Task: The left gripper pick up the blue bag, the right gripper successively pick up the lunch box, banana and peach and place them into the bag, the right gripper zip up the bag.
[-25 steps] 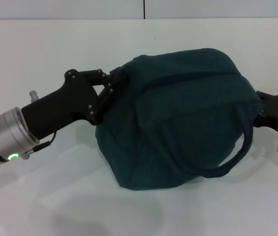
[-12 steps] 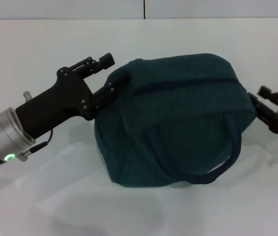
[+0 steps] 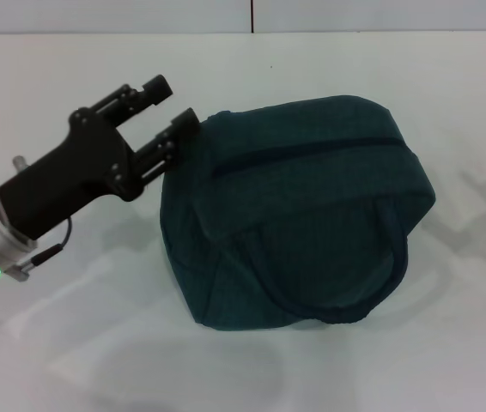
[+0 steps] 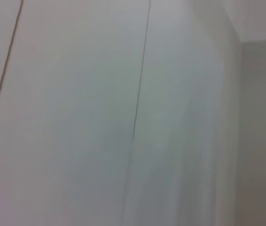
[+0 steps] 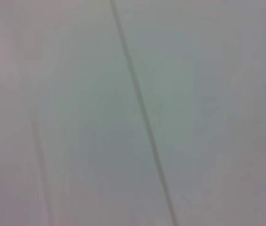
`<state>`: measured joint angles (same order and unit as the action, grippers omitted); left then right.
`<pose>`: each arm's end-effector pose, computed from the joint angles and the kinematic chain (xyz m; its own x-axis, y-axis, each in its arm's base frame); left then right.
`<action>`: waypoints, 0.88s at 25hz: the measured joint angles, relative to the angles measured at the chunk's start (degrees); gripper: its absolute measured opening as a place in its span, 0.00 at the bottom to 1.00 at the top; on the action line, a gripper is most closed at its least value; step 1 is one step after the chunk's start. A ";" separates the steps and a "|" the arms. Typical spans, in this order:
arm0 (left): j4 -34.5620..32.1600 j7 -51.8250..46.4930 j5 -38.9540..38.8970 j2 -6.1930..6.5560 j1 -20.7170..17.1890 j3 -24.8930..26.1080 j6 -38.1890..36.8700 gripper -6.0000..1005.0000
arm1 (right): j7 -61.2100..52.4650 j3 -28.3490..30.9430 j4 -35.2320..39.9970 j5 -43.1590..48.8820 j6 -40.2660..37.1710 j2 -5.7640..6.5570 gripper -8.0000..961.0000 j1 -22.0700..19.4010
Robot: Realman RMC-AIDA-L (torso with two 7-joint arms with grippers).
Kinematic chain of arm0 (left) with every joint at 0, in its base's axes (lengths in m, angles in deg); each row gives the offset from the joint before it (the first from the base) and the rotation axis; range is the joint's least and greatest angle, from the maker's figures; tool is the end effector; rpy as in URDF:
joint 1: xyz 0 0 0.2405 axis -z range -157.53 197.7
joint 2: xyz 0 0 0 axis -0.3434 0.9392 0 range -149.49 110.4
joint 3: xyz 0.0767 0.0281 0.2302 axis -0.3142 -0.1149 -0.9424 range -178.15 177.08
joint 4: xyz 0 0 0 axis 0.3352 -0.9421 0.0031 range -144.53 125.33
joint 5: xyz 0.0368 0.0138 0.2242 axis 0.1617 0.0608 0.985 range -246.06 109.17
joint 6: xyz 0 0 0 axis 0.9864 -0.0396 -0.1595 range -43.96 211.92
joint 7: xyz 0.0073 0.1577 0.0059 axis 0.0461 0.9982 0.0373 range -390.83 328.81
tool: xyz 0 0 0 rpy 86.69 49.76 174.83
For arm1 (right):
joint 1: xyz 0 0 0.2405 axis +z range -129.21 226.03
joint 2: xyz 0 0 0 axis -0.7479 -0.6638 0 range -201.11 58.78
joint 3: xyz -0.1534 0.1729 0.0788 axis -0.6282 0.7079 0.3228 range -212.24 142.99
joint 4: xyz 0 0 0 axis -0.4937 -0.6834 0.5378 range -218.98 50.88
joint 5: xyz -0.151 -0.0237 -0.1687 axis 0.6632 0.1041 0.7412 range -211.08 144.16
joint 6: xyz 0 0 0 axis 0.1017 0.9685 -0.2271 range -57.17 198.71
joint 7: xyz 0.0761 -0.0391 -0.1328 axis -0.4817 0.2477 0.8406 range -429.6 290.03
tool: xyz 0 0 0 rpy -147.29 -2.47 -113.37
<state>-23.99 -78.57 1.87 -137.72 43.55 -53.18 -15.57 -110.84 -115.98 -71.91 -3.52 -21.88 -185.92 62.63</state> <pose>-0.2533 0.2945 -0.0096 0.4712 -0.0305 0.8815 0.4547 -0.8480 -0.2723 0.3120 0.2749 0.0140 0.4704 0.0750 -0.8793 -0.6731 -0.6139 -0.4124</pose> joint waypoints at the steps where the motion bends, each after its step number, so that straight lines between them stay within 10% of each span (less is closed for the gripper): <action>1: -0.53 -0.73 -0.06 0.17 -0.19 0.01 -1.30 0.58 | 0.07 -0.13 0.15 0.21 -1.92 0.17 0.82 0.13; 16: -15.43 -21.11 11.77 1.29 -0.19 -0.61 -11.45 0.74 | -22.61 -0.45 11.91 26.14 -12.28 6.30 0.92 12.96; 22: -15.74 -21.21 16.05 1.29 0.95 -0.44 -10.99 0.82 | -27.21 -0.36 12.71 33.36 -11.97 6.07 0.92 17.42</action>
<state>-39.73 -99.78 17.92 -136.44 44.50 -53.62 -26.56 -138.04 -116.34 -59.20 29.84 -33.85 -179.85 80.05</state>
